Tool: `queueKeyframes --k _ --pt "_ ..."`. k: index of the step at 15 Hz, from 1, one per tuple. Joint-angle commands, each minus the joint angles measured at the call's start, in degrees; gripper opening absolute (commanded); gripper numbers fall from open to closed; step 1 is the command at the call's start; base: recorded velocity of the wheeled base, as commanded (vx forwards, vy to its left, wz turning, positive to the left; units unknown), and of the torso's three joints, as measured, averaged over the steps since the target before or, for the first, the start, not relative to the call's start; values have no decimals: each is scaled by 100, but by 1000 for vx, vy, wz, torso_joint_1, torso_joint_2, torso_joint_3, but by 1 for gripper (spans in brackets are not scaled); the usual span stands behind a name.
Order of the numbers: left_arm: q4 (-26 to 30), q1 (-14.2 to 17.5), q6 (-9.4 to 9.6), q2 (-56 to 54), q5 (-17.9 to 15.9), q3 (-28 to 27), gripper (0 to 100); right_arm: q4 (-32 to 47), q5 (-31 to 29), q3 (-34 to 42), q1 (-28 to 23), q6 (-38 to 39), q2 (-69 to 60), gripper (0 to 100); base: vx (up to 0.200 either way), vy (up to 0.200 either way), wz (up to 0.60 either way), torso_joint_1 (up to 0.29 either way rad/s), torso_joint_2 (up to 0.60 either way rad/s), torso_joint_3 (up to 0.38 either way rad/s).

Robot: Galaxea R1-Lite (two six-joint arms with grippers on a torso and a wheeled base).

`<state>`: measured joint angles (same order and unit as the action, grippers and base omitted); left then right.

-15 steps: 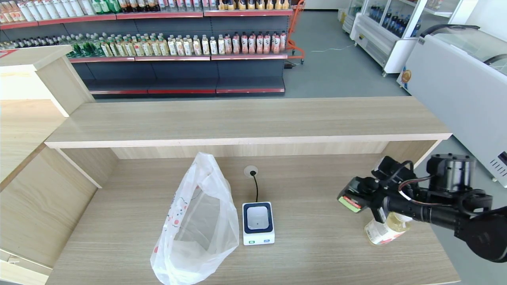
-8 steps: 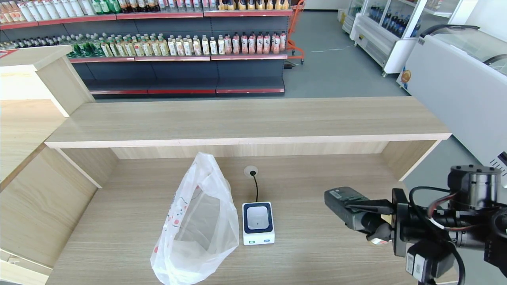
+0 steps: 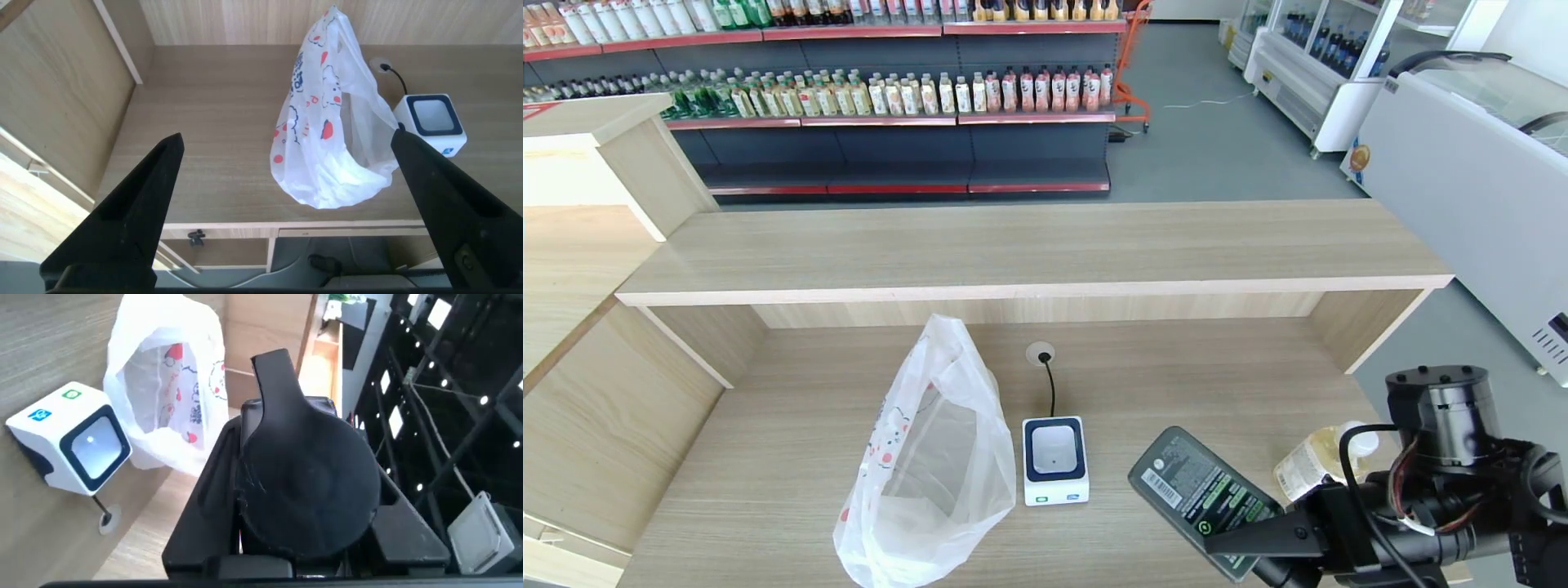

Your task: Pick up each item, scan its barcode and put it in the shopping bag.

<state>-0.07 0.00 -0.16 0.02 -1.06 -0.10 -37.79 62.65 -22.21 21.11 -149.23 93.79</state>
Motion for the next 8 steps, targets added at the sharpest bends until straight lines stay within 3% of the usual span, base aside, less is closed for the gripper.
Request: queueKeyframes --k 1,6,8 --pt "-1 0 -2 -2 1 1 100 0 37 24 165 -133 -63 0 0 0 0 0 0 0" --pt "-1 0 -2 -2 1 1 100 -18 169 103 209 -581 -265 0 0 0 0 0 0 0" --pt "-1 0 -2 -2 1 1 100 -44 230 59 534 -669 -265 0 0 0 0 0 0 0"
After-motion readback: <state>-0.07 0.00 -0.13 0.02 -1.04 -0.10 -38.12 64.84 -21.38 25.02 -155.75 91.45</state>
